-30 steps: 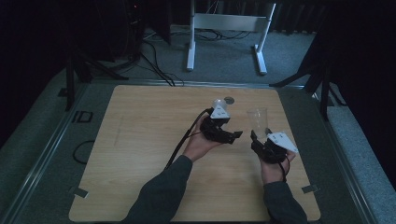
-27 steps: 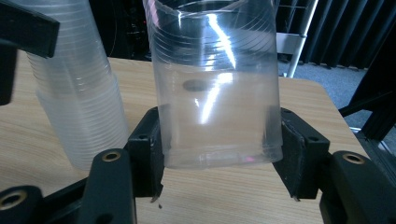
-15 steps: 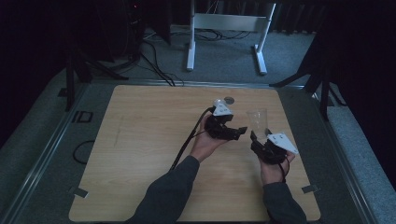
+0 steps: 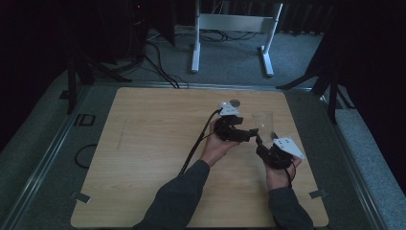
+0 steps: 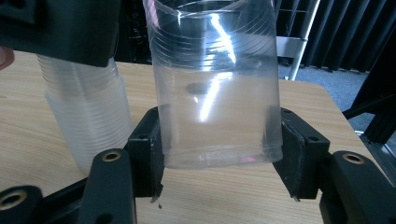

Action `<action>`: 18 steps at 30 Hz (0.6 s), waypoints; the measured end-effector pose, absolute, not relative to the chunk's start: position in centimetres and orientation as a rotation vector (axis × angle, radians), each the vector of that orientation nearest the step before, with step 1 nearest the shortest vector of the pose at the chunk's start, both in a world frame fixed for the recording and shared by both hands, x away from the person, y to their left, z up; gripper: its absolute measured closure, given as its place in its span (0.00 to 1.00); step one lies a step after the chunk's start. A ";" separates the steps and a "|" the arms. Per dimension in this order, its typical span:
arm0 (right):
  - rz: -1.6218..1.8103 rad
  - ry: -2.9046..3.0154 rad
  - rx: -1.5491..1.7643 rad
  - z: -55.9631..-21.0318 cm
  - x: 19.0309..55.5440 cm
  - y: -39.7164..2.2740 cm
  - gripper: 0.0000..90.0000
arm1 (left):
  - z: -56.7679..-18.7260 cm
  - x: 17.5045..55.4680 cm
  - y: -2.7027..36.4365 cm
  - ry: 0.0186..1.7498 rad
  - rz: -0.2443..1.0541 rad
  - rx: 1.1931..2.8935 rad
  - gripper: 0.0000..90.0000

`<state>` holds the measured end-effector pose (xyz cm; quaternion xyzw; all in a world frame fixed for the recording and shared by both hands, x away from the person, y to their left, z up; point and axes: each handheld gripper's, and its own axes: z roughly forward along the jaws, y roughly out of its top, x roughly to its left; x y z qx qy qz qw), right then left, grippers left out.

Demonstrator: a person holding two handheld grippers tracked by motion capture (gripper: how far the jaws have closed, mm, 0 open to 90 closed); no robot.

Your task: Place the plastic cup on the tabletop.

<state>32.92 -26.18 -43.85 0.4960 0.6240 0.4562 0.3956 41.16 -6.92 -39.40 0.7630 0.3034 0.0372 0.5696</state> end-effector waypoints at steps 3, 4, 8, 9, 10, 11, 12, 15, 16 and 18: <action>1.159 1.579 1.256 -43.9 32.9 -26.1 0.46 | -39.4 41.2 -7.1 0.721 0.071 1.778 0.23; 1.162 1.577 1.255 -43.9 32.9 -26.0 0.46 | -39.4 41.3 -7.1 0.721 0.065 1.774 0.24; 1.166 1.571 1.252 -43.9 32.8 -25.9 0.46 | -39.4 41.3 -7.5 0.716 0.049 1.755 0.25; 1.166 1.570 1.249 -43.9 32.8 -25.8 0.46 | -39.4 41.3 -7.6 0.713 0.047 1.756 0.25; 1.167 1.570 1.248 -43.9 32.8 -25.8 0.46 | -39.4 41.3 -7.8 0.713 0.041 1.754 0.25; 1.168 1.569 1.248 -43.9 32.8 -25.8 0.46 | -39.4 41.3 -7.8 0.713 0.036 1.757 0.25; 1.169 1.567 1.249 -43.9 32.8 -25.8 0.46 | -39.4 41.4 -8.0 0.713 0.031 1.756 0.25; 1.172 1.566 1.246 -43.9 32.7 -25.7 0.46 | -39.6 41.6 -8.3 0.727 0.010 1.747 0.25; 1.172 1.568 1.245 -43.9 32.7 -25.7 0.46 | -39.6 41.6 -8.4 0.731 0.004 1.745 0.25; 1.172 1.569 1.242 -43.9 32.7 -25.7 0.46 | -39.7 41.7 -8.5 0.737 -0.013 1.735 0.25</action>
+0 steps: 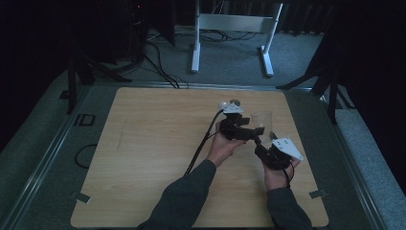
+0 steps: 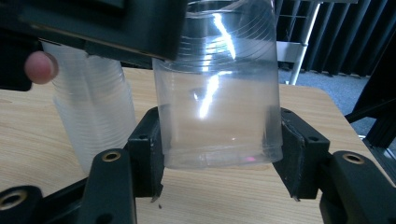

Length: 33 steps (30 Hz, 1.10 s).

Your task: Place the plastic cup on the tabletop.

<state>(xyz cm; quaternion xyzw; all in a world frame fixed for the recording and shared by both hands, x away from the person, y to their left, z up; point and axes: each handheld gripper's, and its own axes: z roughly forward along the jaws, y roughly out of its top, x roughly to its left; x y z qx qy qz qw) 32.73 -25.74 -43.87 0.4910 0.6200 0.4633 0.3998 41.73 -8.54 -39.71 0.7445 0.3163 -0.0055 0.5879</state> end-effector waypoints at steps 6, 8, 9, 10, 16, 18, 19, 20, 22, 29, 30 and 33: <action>1.172 1.575 1.243 -44.0 32.8 -25.6 0.46 | -39.8 42.0 -9.0 0.741 -0.035 1.722 0.25; 1.174 1.575 1.244 -44.0 32.8 -25.6 0.46 | -39.8 42.0 -9.3 0.743 -0.041 1.720 0.25; 1.175 1.577 1.243 -44.0 32.8 -25.5 0.46 | -39.8 42.0 -9.4 0.745 -0.044 1.716 0.25; 1.176 1.577 1.240 -44.0 32.8 -25.5 0.46 | -39.8 42.0 -9.5 0.744 -0.041 1.716 0.25; 1.180 1.577 1.236 -43.9 32.7 -25.6 0.46 | -39.7 42.3 -9.9 0.762 -0.057 1.692 0.25; 1.179 1.576 1.236 -43.9 32.7 -25.5 0.46 | -39.8 42.4 -9.9 0.774 -0.062 1.678 0.25; 1.179 1.578 1.235 -44.0 32.7 -25.5 0.46 | -39.8 42.5 -9.9 0.781 -0.065 1.669 0.25; 1.179 1.579 1.237 -44.0 32.8 -25.5 0.46 | -39.8 42.6 -9.9 0.785 -0.071 1.660 0.25; 1.179 1.582 1.239 -44.1 32.7 -25.4 0.46 | -39.8 42.7 -9.9 0.799 -0.075 1.646 0.25; 1.178 1.589 1.235 -44.2 32.8 -25.3 0.46 | -39.8 42.8 -9.8 0.815 -0.073 1.626 0.27; 1.178 1.590 1.235 -44.2 32.8 -25.3 0.46 | -39.8 42.7 -9.8 0.813 -0.069 1.626 0.27; 1.182 1.593 1.233 -44.1 32.8 -25.4 0.46 | -39.7 42.7 -9.8 0.808 -0.062 1.626 0.27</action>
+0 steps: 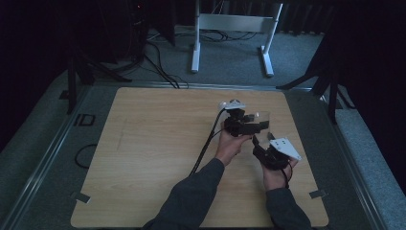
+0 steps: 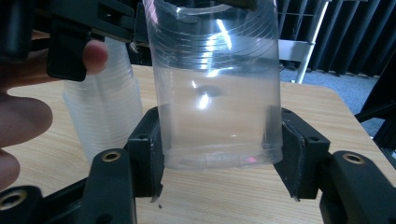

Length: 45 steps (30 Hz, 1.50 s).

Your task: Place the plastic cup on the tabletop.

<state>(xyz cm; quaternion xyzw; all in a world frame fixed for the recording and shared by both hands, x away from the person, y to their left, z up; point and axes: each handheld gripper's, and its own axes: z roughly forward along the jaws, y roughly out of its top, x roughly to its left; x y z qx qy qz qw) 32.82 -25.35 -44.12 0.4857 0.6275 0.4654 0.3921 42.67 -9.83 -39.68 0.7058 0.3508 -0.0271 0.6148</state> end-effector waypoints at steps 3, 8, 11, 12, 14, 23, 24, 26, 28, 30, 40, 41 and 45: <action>1.185 1.598 1.232 -44.1 32.9 -25.4 0.46 | -39.6 42.6 -9.8 0.803 -0.054 1.629 0.28; 1.190 1.605 1.231 -44.1 32.9 -25.4 0.46 | -39.6 42.6 -9.8 0.799 -0.046 1.634 0.28; 1.193 1.622 1.223 -44.2 32.9 -25.3 0.43 | -39.5 42.3 -9.7 0.772 -0.016 1.652 0.29; 1.196 1.629 1.223 -44.2 32.9 -25.3 0.42 | -39.4 42.2 -9.7 0.769 -0.002 1.655 0.32; 1.197 1.636 1.220 -44.1 33.0 -25.3 0.39 | -39.3 42.2 -9.8 0.767 0.009 1.656 0.32; 1.228 1.641 1.235 -43.7 33.2 -25.7 0.35 | -39.1 41.7 -9.9 0.728 0.085 1.693 0.33; 1.229 1.646 1.233 -43.6 33.3 -25.7 0.34 | -39.1 41.6 -10.0 0.722 0.094 1.699 0.33; 1.232 1.653 1.235 -43.6 33.5 -25.8 0.34 | -39.1 41.4 -10.1 0.710 0.117 1.712 0.33; 1.234 1.662 1.240 -43.6 33.6 -25.9 0.35 | -39.1 41.2 -10.3 0.696 0.130 1.724 0.33; 1.239 1.670 1.248 -43.7 33.7 -26.0 0.37 | -39.1 41.1 -10.4 0.687 0.136 1.731 0.33; 1.240 1.666 1.256 -43.8 33.8 -26.1 0.46 | -39.1 41.1 -10.3 0.693 0.093 1.691 0.28; 1.245 1.666 1.259 -43.8 33.8 -26.1 0.46 | -39.1 41.1 -10.3 0.696 0.091 1.685 0.27; 1.255 1.664 1.260 -43.9 33.7 -26.0 0.46 | -39.0 41.1 -10.2 0.706 0.093 1.668 0.27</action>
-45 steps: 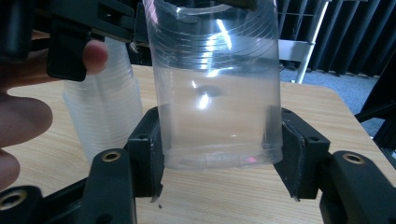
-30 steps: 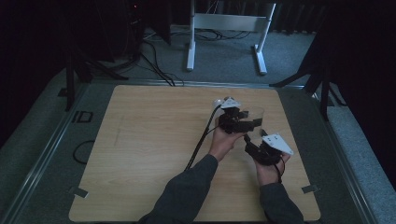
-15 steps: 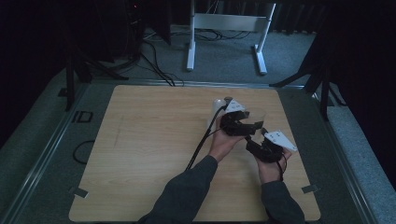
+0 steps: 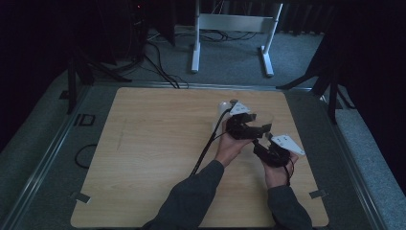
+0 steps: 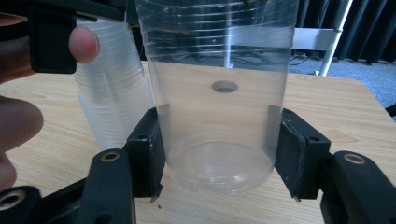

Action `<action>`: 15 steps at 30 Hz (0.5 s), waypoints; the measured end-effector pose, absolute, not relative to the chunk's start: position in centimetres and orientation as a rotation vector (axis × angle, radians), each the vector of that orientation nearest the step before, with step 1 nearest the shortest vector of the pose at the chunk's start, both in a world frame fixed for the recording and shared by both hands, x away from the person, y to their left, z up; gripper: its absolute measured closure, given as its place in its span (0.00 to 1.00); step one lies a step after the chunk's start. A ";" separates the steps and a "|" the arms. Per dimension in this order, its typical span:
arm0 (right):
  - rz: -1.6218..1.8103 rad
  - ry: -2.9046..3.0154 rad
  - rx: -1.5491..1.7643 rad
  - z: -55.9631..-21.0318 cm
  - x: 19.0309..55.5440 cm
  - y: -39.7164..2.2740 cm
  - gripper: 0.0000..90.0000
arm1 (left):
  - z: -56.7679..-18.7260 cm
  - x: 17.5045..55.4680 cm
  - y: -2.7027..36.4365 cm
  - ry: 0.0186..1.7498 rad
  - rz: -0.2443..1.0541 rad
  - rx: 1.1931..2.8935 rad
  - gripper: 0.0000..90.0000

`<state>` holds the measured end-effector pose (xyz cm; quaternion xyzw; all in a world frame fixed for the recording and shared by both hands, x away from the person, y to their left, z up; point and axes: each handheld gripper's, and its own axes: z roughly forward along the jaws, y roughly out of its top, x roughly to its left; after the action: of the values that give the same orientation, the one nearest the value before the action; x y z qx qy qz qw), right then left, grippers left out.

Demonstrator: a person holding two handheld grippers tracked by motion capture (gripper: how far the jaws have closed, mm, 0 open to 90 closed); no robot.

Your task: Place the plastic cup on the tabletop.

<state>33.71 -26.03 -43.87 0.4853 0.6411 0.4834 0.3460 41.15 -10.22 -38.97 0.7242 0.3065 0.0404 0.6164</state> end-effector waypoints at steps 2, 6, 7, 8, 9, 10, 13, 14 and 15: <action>1.258 1.664 1.257 -43.9 33.7 -26.0 0.46 | -38.9 41.1 -10.2 0.701 0.107 1.663 0.27; 1.262 1.669 1.254 -43.9 33.7 -26.0 0.46 | -38.9 40.9 -10.2 0.693 0.127 1.664 0.28; 1.261 1.668 1.253 -43.9 33.6 -26.0 0.46 | -38.9 40.9 -10.2 0.693 0.131 1.665 0.28; 1.263 1.668 1.254 -43.9 33.6 -26.0 0.46 | -38.9 40.9 -10.2 0.690 0.134 1.668 0.28; 1.264 1.668 1.255 -43.9 33.6 -26.0 0.46 | -38.9 40.8 -10.2 0.688 0.136 1.670 0.29; 1.264 1.669 1.255 -44.0 33.6 -26.1 0.46 | -38.9 40.8 -10.2 0.685 0.143 1.674 0.29; 1.264 1.675 1.251 -44.0 33.7 -26.1 0.45 | -38.9 40.6 -10.3 0.674 0.163 1.677 0.30; 1.264 1.679 1.248 -44.0 33.7 -26.1 0.44 | -38.9 40.6 -10.3 0.669 0.167 1.678 0.30; 1.264 1.681 1.247 -44.0 33.7 -26.1 0.43 | -38.9 40.6 -10.3 0.665 0.172 1.678 0.30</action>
<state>33.68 -26.12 -44.00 0.4793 0.6462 0.4859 0.3414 40.57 -10.34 -38.86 0.7288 0.2890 0.0746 0.6162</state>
